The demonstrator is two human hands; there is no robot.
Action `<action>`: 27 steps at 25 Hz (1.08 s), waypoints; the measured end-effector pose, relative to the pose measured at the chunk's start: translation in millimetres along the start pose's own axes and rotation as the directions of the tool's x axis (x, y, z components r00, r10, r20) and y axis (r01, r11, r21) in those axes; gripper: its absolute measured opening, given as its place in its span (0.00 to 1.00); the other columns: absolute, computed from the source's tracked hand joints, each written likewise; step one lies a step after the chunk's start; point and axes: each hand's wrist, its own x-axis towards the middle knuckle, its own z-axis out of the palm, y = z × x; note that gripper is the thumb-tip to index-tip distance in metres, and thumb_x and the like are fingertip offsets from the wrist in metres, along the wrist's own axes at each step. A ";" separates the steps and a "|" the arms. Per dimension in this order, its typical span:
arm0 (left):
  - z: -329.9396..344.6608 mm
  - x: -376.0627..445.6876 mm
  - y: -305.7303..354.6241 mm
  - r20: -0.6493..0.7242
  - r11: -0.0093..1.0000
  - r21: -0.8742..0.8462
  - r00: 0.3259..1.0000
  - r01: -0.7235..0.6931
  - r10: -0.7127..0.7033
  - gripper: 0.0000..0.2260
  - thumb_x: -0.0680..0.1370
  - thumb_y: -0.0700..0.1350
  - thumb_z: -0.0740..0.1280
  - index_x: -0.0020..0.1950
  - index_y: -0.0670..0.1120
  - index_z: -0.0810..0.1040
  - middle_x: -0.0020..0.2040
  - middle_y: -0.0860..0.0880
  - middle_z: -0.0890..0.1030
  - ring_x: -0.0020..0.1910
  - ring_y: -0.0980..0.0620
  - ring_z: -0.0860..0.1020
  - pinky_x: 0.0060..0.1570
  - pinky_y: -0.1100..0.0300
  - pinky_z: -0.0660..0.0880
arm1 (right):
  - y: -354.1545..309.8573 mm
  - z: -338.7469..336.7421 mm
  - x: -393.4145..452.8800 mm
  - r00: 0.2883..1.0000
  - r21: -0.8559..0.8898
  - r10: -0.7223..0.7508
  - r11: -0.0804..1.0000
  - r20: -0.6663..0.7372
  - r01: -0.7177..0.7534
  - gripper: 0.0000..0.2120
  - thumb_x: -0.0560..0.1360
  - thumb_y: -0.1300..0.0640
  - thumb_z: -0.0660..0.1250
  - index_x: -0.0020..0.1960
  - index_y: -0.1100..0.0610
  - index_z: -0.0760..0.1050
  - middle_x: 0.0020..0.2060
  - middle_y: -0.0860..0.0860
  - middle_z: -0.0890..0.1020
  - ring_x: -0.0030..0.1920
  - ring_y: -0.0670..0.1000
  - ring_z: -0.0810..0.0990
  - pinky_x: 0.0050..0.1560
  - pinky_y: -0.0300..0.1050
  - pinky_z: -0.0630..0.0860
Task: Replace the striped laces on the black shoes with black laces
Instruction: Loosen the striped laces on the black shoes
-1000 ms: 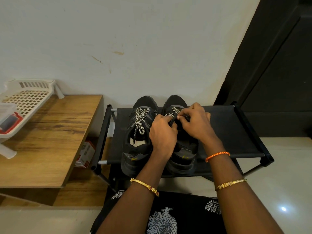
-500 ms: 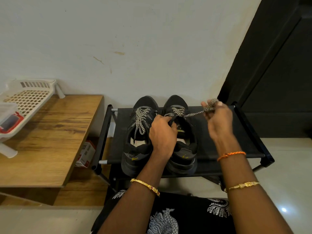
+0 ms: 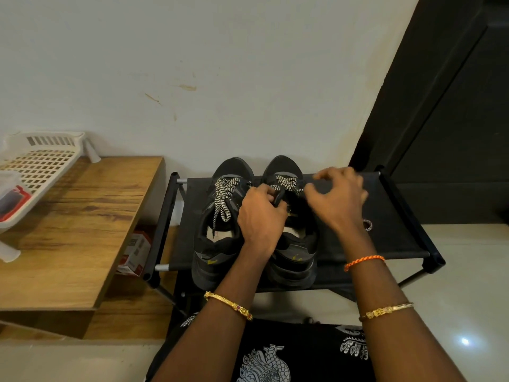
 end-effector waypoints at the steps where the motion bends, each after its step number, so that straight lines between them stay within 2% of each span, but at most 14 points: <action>1: 0.2 1.9 0.5 0.006 1.000 -0.009 1.000 -0.006 0.007 0.12 0.72 0.46 0.70 0.56 0.49 0.77 0.48 0.52 0.79 0.46 0.52 0.79 0.44 0.57 0.74 | -5.3 5.7 -3.0 0.996 -0.002 -0.047 0.999 0.080 0.047 0.08 0.69 0.51 0.69 0.47 0.51 0.76 0.49 0.48 0.69 0.54 0.47 0.65 0.55 0.47 0.64; 4: 0.4 6.7 1.5 0.027 0.995 -0.020 0.994 -0.101 0.101 0.16 0.73 0.45 0.70 0.60 0.50 0.74 0.53 0.50 0.75 0.51 0.50 0.77 0.48 0.55 0.74 | -10.6 14.4 -4.0 0.983 0.032 -0.090 0.996 0.158 0.086 0.09 0.69 0.51 0.69 0.47 0.53 0.76 0.47 0.48 0.71 0.49 0.48 0.71 0.45 0.44 0.72; 6: 1.2 11.2 1.5 0.078 0.970 0.055 0.970 -0.236 0.231 0.17 0.74 0.43 0.68 0.63 0.49 0.75 0.58 0.49 0.74 0.59 0.49 0.73 0.53 0.52 0.74 | -9.7 15.1 -3.9 0.970 0.042 -0.075 0.997 0.230 0.067 0.08 0.70 0.53 0.69 0.47 0.53 0.76 0.45 0.49 0.76 0.46 0.50 0.76 0.45 0.47 0.75; 8: 3.0 15.2 1.7 0.196 0.893 0.155 0.899 -0.422 0.391 0.17 0.75 0.39 0.64 0.64 0.48 0.76 0.61 0.49 0.76 0.69 0.49 0.67 0.59 0.50 0.71 | -7.4 15.0 -3.6 0.971 0.055 -0.053 0.998 0.234 0.041 0.07 0.71 0.56 0.68 0.49 0.54 0.77 0.44 0.51 0.80 0.46 0.52 0.78 0.47 0.49 0.77; 10: 4.6 19.9 2.7 0.253 0.827 0.222 0.850 -0.516 0.463 0.16 0.76 0.38 0.62 0.62 0.48 0.78 0.60 0.50 0.79 0.71 0.50 0.67 0.60 0.50 0.70 | -6.0 15.6 -4.8 0.985 0.058 -0.042 0.998 0.165 0.033 0.07 0.71 0.57 0.68 0.48 0.54 0.80 0.42 0.51 0.83 0.45 0.51 0.80 0.47 0.47 0.78; 13: 8.6 22.9 6.2 0.209 0.836 0.268 0.876 -0.478 0.434 0.14 0.78 0.43 0.61 0.62 0.50 0.78 0.59 0.51 0.79 0.61 0.50 0.74 0.56 0.51 0.71 | -1.2 13.3 1.1 0.987 0.146 0.098 0.982 0.126 -0.116 0.02 0.70 0.56 0.71 0.41 0.50 0.82 0.33 0.44 0.81 0.39 0.44 0.79 0.44 0.42 0.78; 16: 14.5 24.3 8.7 0.160 0.844 0.299 0.895 -0.446 0.416 0.11 0.79 0.46 0.62 0.60 0.50 0.80 0.56 0.50 0.79 0.56 0.48 0.76 0.51 0.52 0.73 | 4.3 10.5 8.8 0.952 0.260 0.246 0.922 0.184 -0.289 0.07 0.68 0.55 0.73 0.33 0.47 0.79 0.32 0.41 0.81 0.40 0.42 0.80 0.41 0.40 0.77; 19: 18.2 25.7 9.5 0.124 0.854 0.309 0.908 -0.418 0.400 0.10 0.79 0.47 0.62 0.56 0.48 0.81 0.54 0.50 0.79 0.53 0.48 0.77 0.46 0.53 0.74 | 5.6 10.1 12.5 0.927 0.321 0.282 0.879 0.246 -0.352 0.08 0.66 0.56 0.75 0.31 0.47 0.80 0.34 0.42 0.82 0.42 0.43 0.81 0.42 0.42 0.78; 22: 18.8 26.5 8.0 0.100 0.870 0.286 0.915 -0.402 0.390 0.09 0.79 0.47 0.62 0.53 0.48 0.81 0.51 0.50 0.80 0.50 0.48 0.78 0.44 0.54 0.72 | 5.9 11.2 12.4 0.925 0.322 0.294 0.875 0.241 -0.362 0.07 0.66 0.56 0.75 0.31 0.47 0.80 0.34 0.42 0.83 0.42 0.43 0.80 0.44 0.45 0.79; 25: 18.5 22.3 6.6 0.003 0.938 0.142 0.947 -0.317 0.320 0.07 0.78 0.48 0.65 0.49 0.48 0.81 0.47 0.51 0.83 0.46 0.48 0.80 0.43 0.55 0.73 | 6.2 12.1 10.1 0.921 0.342 0.317 0.859 0.226 -0.380 0.07 0.66 0.55 0.75 0.31 0.47 0.80 0.34 0.43 0.82 0.42 0.44 0.80 0.47 0.47 0.80; 27: 18.8 22.4 5.3 -0.081 0.979 -0.039 0.977 -0.200 0.197 0.04 0.76 0.47 0.67 0.47 0.48 0.80 0.44 0.51 0.83 0.44 0.50 0.80 0.44 0.56 0.74 | 6.6 12.7 9.4 0.917 0.352 0.326 0.850 0.232 -0.391 0.07 0.66 0.55 0.75 0.32 0.47 0.80 0.35 0.44 0.83 0.43 0.45 0.81 0.49 0.49 0.80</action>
